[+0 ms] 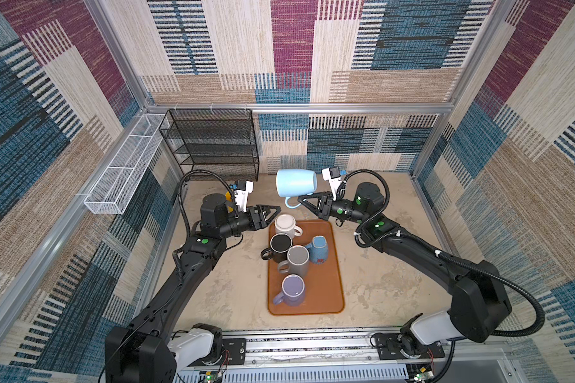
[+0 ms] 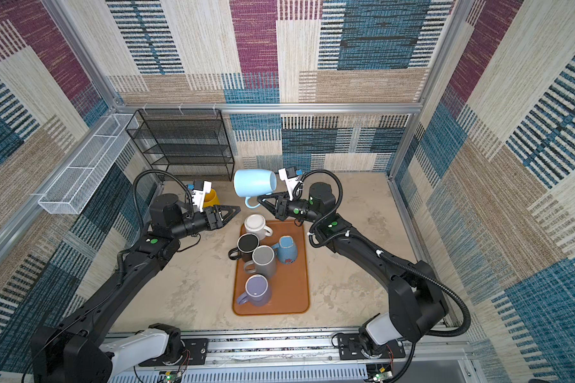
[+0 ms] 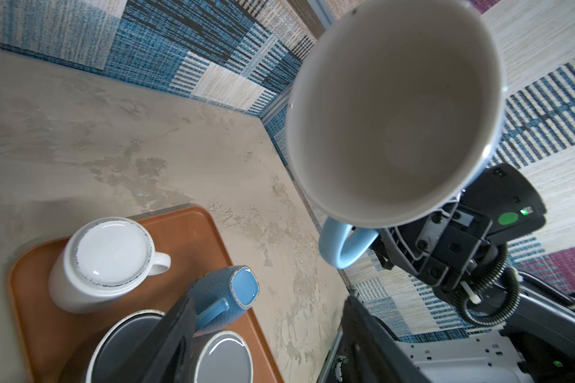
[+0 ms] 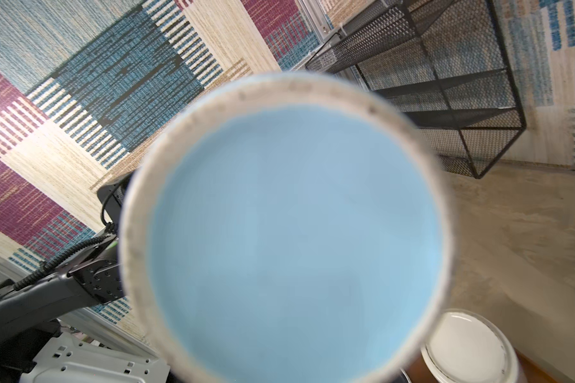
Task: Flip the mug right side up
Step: 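Raise the light blue mug toward the left gripper and rotate it sideways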
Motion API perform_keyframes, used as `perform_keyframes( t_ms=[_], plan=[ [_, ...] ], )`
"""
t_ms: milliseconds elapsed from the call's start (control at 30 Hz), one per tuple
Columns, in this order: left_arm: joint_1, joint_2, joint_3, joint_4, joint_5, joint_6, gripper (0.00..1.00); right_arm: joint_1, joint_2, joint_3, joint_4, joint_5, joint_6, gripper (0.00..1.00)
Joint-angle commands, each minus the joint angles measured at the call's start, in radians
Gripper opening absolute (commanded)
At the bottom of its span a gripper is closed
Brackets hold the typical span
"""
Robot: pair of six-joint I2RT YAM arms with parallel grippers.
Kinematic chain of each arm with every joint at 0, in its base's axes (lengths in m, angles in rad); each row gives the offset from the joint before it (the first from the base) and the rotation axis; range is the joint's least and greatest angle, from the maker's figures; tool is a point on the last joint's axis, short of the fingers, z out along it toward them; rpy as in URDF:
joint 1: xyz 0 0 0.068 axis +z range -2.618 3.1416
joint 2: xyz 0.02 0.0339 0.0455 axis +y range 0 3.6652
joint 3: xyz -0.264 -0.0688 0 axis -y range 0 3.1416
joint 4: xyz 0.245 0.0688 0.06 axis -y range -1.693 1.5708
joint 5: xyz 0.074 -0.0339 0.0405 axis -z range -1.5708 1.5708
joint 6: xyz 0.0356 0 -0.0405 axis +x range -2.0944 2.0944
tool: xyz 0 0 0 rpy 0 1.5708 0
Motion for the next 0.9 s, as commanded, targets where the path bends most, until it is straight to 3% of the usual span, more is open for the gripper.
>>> perform_keyframes(
  t_ms=[0,133,533,867],
  plan=[
    [-0.001,-0.009,-0.030,0.185,0.096,-0.055,0.67,0.001,0.022,0.030,0.170,-0.077,0.042,0.00],
    [-0.001,-0.010,-0.047,0.275,0.147,-0.087,0.67,0.001,0.056,0.044,0.207,-0.128,0.075,0.00],
    [-0.003,0.011,-0.134,0.633,0.115,-0.239,0.67,0.021,0.113,0.042,0.335,-0.196,0.172,0.00],
    [-0.004,-0.005,-0.168,0.746,0.093,-0.276,0.66,0.053,0.148,0.033,0.416,-0.201,0.215,0.00]
  ],
)
